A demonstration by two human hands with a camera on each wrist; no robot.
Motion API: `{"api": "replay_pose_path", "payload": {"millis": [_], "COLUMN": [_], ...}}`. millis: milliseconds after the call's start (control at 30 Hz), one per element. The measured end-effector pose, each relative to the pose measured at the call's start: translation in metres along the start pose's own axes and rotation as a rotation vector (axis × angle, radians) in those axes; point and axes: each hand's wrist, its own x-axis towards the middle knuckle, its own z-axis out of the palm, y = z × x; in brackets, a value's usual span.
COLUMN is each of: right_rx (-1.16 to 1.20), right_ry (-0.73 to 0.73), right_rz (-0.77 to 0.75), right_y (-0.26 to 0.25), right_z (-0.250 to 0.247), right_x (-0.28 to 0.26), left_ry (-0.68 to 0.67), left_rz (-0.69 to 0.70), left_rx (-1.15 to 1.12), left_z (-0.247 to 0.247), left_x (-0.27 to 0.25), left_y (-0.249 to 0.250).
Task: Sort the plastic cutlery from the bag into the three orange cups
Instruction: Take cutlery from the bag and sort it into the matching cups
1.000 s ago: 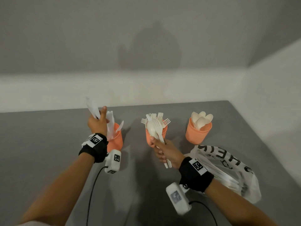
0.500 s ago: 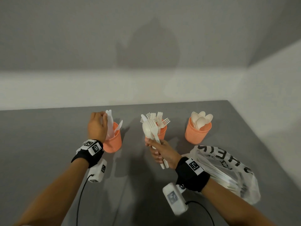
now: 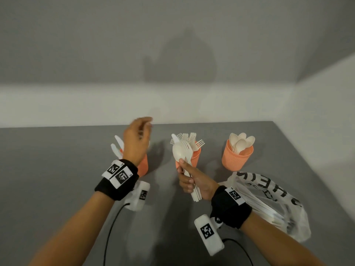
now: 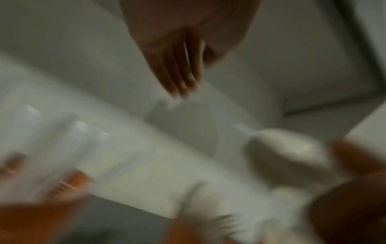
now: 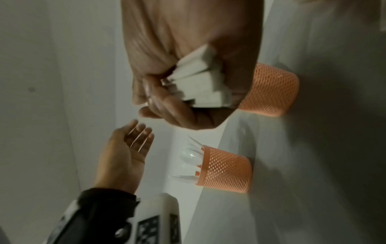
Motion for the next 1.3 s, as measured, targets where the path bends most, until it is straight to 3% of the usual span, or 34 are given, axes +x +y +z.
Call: {"api": "replay_pose_path", "payload": {"millis": [133,200,433,533,667,733,900,1167,1300], "right_rx": [-0.001,-0.020,-0.067,-0.088,-0.105,-0.089,-0.094,-0.122,-0.094], "right_ry": [-0.068,-0.055,-0.025,-0.025,0.023,0.048,0.046,0.072,0.077], "right_rz": [-0.003,-0.011,-0.036,-0.031,-0.016,-0.011,-0.009,0.004,0.002], "right_y": [0.000,0.000,0.000,-0.003,-0.002,0.000,0.002,-0.005,-0.005], "right_z": [0.004,0.004,-0.005,-0.007,-0.010,-0.010,-0.006,-0.009,-0.014], "right_x": [-0.005,-0.007,-0.012,-0.013,-0.011,-0.009,-0.005,-0.007,-0.008], "left_ry": [-0.281,-0.324,-0.184,-0.010,0.280,0.338,0.216,0.004,0.009], "left_rz": [-0.344,-0.396,-0.443,-0.366,-0.062,0.072,0.193,0.035,0.165], "left_rx": [-0.244,-0.306,-0.313,-0.337,-0.160,-0.026,0.293,0.559,0.854], "left_z": [0.024,0.030,0.021,0.001,-0.039,-0.054,-0.057,-0.031,-0.030], "left_x": [-0.020,-0.025,-0.009,0.011,0.041,0.047,0.034,0.004,0.000], "left_y": [0.017,0.017,0.016,0.019,0.018,0.013,-0.018,-0.070,-0.088]}}
